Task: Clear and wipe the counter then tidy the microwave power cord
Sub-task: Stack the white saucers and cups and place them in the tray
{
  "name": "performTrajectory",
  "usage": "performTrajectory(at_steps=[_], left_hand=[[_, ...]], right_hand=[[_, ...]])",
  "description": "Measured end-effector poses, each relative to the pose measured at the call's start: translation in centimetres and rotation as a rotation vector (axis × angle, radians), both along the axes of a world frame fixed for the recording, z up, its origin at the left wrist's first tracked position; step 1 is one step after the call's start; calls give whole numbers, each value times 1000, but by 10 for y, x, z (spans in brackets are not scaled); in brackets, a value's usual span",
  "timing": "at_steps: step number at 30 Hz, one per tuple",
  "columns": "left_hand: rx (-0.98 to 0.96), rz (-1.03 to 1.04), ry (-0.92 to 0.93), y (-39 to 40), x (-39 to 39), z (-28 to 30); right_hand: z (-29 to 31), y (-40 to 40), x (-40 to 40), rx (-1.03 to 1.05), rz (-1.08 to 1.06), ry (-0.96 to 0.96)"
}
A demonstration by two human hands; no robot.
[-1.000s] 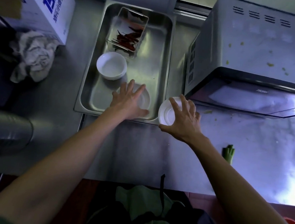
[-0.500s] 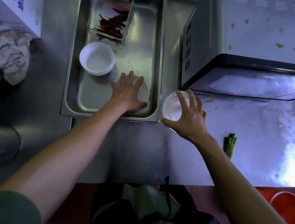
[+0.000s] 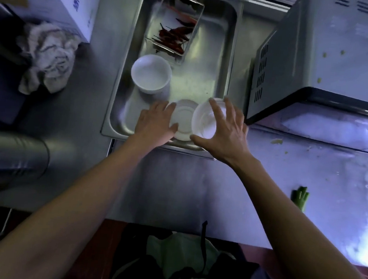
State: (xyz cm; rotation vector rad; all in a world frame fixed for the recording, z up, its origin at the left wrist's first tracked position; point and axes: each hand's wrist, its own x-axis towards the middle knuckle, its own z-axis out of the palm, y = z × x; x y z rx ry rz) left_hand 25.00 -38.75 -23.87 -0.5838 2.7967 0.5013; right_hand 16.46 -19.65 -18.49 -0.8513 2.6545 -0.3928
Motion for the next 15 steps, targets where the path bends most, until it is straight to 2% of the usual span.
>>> performTrajectory(at_steps=[8, 15], left_hand=[[29, 167, 79, -29, 53, 16], [52, 232, 87, -33, 76, 16]], right_hand=[[-46, -72, -6, 100, 177, -13], [-75, -91, -6, 214, 233, -62]])
